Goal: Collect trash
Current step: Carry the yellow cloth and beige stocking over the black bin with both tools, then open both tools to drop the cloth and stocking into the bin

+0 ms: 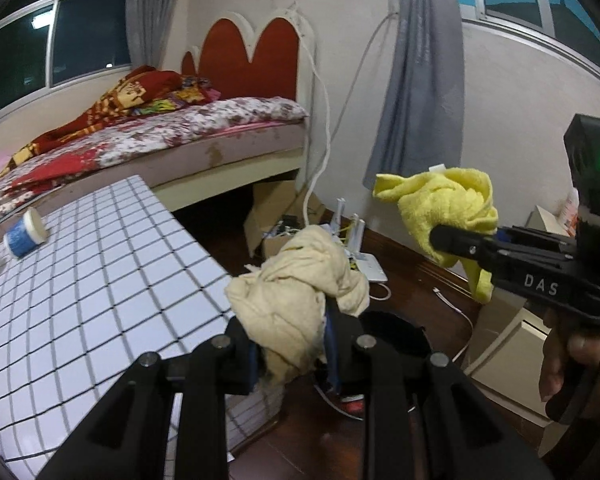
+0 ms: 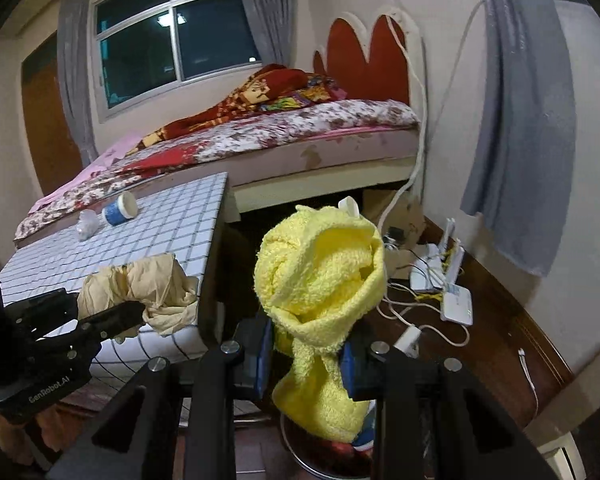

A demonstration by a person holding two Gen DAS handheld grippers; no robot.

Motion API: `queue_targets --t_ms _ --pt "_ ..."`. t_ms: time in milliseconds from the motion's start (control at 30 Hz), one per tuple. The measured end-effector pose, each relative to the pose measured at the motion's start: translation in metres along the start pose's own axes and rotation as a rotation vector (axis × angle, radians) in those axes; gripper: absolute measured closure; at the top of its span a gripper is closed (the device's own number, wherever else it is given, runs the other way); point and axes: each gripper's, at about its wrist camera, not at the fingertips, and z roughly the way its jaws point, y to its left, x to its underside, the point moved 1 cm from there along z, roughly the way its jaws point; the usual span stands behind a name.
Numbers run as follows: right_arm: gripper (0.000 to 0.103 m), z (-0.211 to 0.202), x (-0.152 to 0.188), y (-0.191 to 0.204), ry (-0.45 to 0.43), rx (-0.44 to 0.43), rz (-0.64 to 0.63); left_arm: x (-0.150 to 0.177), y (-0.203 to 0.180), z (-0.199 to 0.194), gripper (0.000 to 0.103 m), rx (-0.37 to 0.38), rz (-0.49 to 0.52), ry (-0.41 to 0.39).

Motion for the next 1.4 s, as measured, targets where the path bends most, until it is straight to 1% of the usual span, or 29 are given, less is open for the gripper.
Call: queue_targets --t_ms 233,433,567,633,900,1000,1100,1300,1400 --pt "0.073 -0.009 0.014 -0.029 0.021 0.042 0.029 0.003 -0.027 0.014 0.076 0.045 0.024 0.022" --pt "0.073 -0.01 0.024 -0.043 0.038 0.064 0.033 0.008 -0.043 0.024 0.076 0.065 0.032 0.037" --pt "0.073 -0.006 0.038 -0.052 0.069 0.07 0.027 0.016 -0.051 0.03 0.076 0.084 0.027 0.039" --pt "0.073 -0.002 0.044 -0.055 0.085 0.072 0.021 0.021 -0.055 0.036 0.076 0.094 0.028 0.054" --pt "0.073 0.019 0.077 -0.074 0.186 0.078 0.017 0.039 -0.062 0.065 0.076 0.117 0.037 0.124" --pt "0.073 0.031 0.087 -0.077 0.229 0.073 -0.003 0.044 -0.062 0.077 0.076 0.126 0.029 0.146" --pt "0.073 0.045 0.094 -0.079 0.262 0.068 -0.019 0.049 -0.062 0.09 0.076 0.133 0.018 0.166" --pt "0.073 0.079 0.108 -0.082 0.331 0.056 -0.037 0.056 -0.064 0.123 0.076 0.138 0.028 0.223" --pt "0.073 0.094 0.113 -0.083 0.365 0.046 -0.051 0.061 -0.062 0.133 0.076 0.142 0.026 0.247"
